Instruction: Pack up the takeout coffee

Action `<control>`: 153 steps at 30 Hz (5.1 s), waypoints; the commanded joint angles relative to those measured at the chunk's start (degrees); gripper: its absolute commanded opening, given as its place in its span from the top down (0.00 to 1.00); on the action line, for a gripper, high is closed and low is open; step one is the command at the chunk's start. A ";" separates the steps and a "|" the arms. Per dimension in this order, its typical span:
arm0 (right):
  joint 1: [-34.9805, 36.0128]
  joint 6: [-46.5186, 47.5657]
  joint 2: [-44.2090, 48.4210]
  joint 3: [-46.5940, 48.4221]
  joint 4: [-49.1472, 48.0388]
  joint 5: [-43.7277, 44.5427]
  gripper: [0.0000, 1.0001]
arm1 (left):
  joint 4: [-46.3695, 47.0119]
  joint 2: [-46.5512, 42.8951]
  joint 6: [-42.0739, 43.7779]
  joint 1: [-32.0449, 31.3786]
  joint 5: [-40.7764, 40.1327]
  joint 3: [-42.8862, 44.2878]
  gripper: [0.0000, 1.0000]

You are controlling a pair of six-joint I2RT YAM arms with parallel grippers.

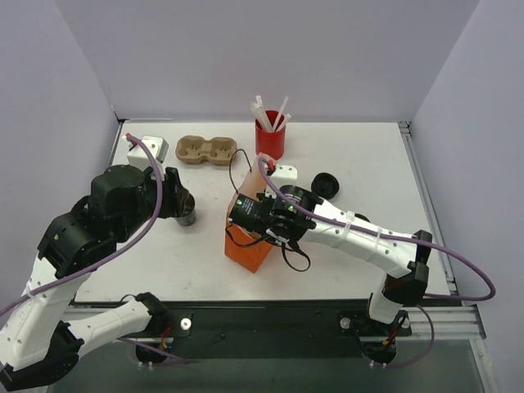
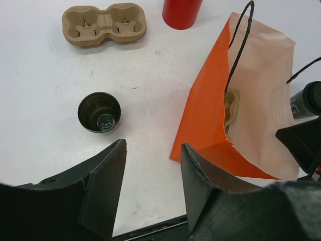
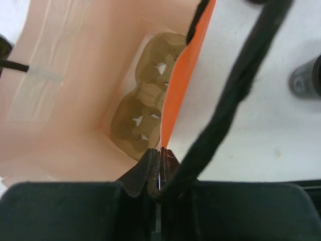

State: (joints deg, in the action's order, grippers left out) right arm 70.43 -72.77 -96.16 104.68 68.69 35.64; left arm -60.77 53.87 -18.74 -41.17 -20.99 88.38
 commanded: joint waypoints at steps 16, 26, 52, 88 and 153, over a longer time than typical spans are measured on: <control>-14.18 82.78 16.27 -4.13 -16.65 -28.43 1.00 | -1.13 15.75 0.98 12.42 28.25 13.24 0.40; -16.91 91.05 17.32 -8.79 -23.51 -29.66 1.00 | 18.15 7.65 3.27 12.43 39.10 -6.02 0.33; -17.96 93.17 17.41 -12.84 -29.48 -32.65 1.00 | 24.12 12.05 11.36 11.90 34.87 -14.28 0.58; -46.49 48.79 31.31 -26.02 -19.12 -22.00 0.29 | 45.13 -10.18 -1.38 10.32 34.88 -39.15 1.00; -62.08 69.43 20.05 -49.58 -31.24 -35.81 0.38 | 36.08 -15.02 -3.32 10.05 35.85 -39.95 1.00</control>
State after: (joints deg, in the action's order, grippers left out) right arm 8.93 -4.99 -75.85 57.19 37.39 -0.99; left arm -23.88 38.59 -22.11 -30.98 15.07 45.82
